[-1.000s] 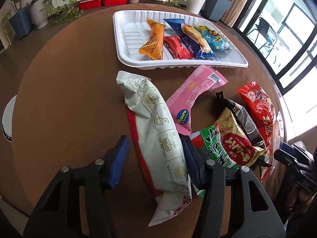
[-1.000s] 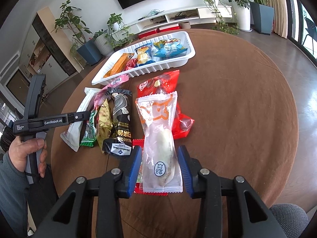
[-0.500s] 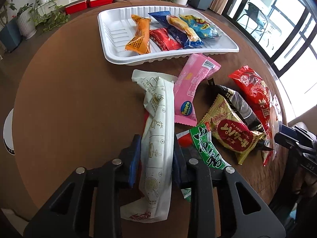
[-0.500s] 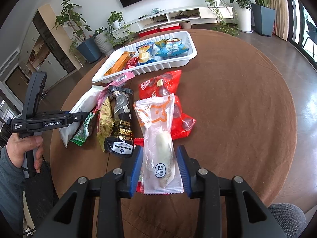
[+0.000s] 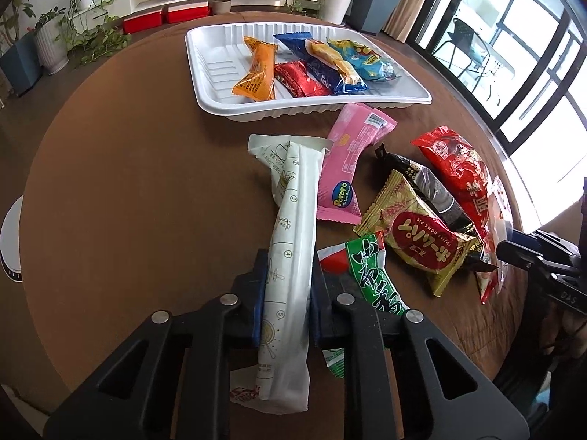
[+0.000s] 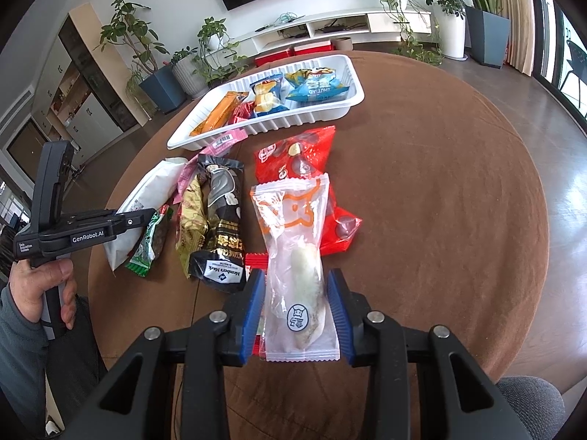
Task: Organize snacks
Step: 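Lift both held packets and carry them over the white tray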
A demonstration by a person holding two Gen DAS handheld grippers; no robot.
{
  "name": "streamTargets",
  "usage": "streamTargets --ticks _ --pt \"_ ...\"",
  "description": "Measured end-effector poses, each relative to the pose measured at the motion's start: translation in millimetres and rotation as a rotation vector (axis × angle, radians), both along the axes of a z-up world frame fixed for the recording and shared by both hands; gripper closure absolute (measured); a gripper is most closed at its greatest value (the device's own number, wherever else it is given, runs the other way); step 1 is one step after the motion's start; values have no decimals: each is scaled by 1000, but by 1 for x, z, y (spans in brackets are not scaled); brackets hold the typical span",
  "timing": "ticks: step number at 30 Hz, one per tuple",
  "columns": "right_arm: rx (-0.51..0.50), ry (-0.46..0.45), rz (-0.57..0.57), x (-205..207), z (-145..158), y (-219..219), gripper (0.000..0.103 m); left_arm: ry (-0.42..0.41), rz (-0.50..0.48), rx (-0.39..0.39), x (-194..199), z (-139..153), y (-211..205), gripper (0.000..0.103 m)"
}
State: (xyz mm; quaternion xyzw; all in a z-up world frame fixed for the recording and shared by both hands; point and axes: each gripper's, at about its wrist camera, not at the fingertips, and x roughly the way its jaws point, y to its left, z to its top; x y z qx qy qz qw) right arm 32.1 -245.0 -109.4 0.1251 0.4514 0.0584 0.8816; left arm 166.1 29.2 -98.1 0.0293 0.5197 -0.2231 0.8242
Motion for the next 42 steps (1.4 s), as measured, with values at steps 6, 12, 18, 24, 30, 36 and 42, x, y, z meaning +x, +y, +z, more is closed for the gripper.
streamTargets --ticks 6,12,18,24,30,36,42 --pt "12 1 -1 0 -1 -1 74 -5 6 -26 -4 1 3 88" --pt "20 -5 3 -2 0 -1 78 -10 15 -46 -8 3 8 88" --pt "41 -24 -6 -5 6 -5 78 -16 41 -72 -11 7 20 88" --pt "69 -29 -5 -6 9 -5 79 -18 55 -97 -15 11 27 88" --pt "110 -33 -11 -5 13 -9 79 -27 63 -124 -16 18 30 88" --pt "150 -40 -29 -1 18 -20 79 -45 70 -166 -17 31 33 88" --pt "171 -60 -67 6 28 -41 79 -59 92 -196 -7 44 40 88"
